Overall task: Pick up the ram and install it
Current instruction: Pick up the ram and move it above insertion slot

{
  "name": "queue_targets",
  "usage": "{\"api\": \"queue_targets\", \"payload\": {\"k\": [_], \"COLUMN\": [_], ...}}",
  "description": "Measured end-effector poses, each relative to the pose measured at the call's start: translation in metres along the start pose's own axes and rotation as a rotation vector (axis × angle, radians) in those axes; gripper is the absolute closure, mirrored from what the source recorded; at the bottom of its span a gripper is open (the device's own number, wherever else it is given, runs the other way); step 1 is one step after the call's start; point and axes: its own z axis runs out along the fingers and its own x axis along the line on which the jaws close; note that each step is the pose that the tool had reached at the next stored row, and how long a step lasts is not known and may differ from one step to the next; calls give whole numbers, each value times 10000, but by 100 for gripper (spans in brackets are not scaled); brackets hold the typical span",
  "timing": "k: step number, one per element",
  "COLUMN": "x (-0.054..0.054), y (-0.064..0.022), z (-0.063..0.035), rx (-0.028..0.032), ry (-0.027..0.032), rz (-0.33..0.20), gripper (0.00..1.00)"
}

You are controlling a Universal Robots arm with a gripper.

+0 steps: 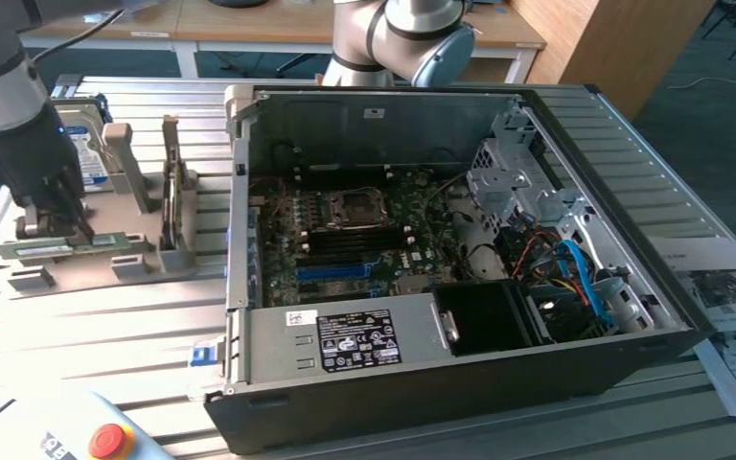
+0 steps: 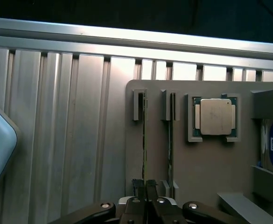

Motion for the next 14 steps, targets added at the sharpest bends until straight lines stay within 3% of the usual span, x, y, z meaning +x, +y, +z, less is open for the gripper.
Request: {"api": "queue_targets", "payload": {"k": [14], "x": [-15], "y": [4], "z": [-477], "rx": [0], "ry": [0], "rz": [1], "gripper": [88]}}
